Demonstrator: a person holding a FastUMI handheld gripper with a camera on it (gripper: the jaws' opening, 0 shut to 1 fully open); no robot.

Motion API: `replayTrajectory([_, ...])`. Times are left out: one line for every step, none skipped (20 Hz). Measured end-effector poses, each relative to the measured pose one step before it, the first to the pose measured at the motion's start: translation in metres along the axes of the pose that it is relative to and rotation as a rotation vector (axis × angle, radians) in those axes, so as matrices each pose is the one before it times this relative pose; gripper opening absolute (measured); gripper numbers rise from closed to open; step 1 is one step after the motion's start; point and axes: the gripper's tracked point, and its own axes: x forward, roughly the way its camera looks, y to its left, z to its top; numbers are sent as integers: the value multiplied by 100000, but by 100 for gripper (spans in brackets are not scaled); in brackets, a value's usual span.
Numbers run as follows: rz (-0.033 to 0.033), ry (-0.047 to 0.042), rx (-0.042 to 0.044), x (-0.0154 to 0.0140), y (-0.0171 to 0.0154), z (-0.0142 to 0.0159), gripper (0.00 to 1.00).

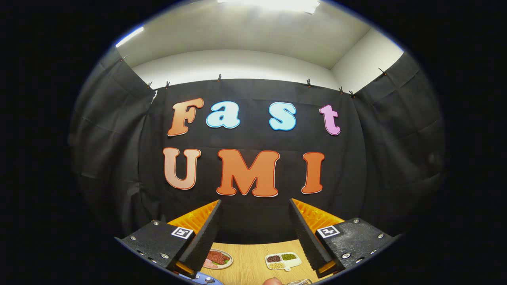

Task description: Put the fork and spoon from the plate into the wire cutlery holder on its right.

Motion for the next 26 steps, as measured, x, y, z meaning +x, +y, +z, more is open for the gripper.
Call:
replayTrajectory([-61,301,-179,55,-81,-80,97])
replayTrajectory([287,579,-325,-12,65,-246,98])
replayTrajectory([516,643,-244,10,172,-285,98])
replayTrajectory([764,1122,-262,-57,275,-406,98])
replayTrajectory([1117,1606,-248,-1,375,-576,97])
replayTrajectory([1597,2599,-422,40,666,-854,97])
replayTrajectory([1848,4311,-932,-43,735,-1426,97])
replayTrajectory([1896,4332,-1215,-19,730,-1377,98])
replayTrajectory([1968,4111,-1640,65,843,-1343,98])
replayTrajectory([1809,3797,-1649,84,821,-1124,98])
replayTrajectory([2012,3415,-1185,170,725,-1088,98])
replayTrajectory([2096,3253,-549,102,886,-983,98])
replayTrajectory([2018,3166,43,97,915,-1059,98])
replayTrajectory([2228,3243,359,142,924,-1022,98])
replayTrajectory([1985,3626,503,184,902,-1327,98])
replayTrajectory([2189,3659,886,314,930,-1342,98])
replayTrajectory([2156,3880,1180,246,861,-1367,98])
replayTrajectory([1566,3984,1161,369,788,-1299,96])
replayTrajectory([996,4611,836,396,455,-1416,95])
replayTrajectory([651,4342,786,500,504,-1362,95])
replayTrajectory([196,4343,684,537,458,-1467,95])
replayTrajectory([170,4611,1057,492,407,-1349,95])
replayTrajectory([948,5001,1132,682,698,-1632,95])
replayTrajectory([1587,5434,1454,639,778,-1499,95])
replayTrajectory([1374,5807,1527,592,727,-1696,92])
replayTrajectory([706,4820,1625,650,525,-1519,90])
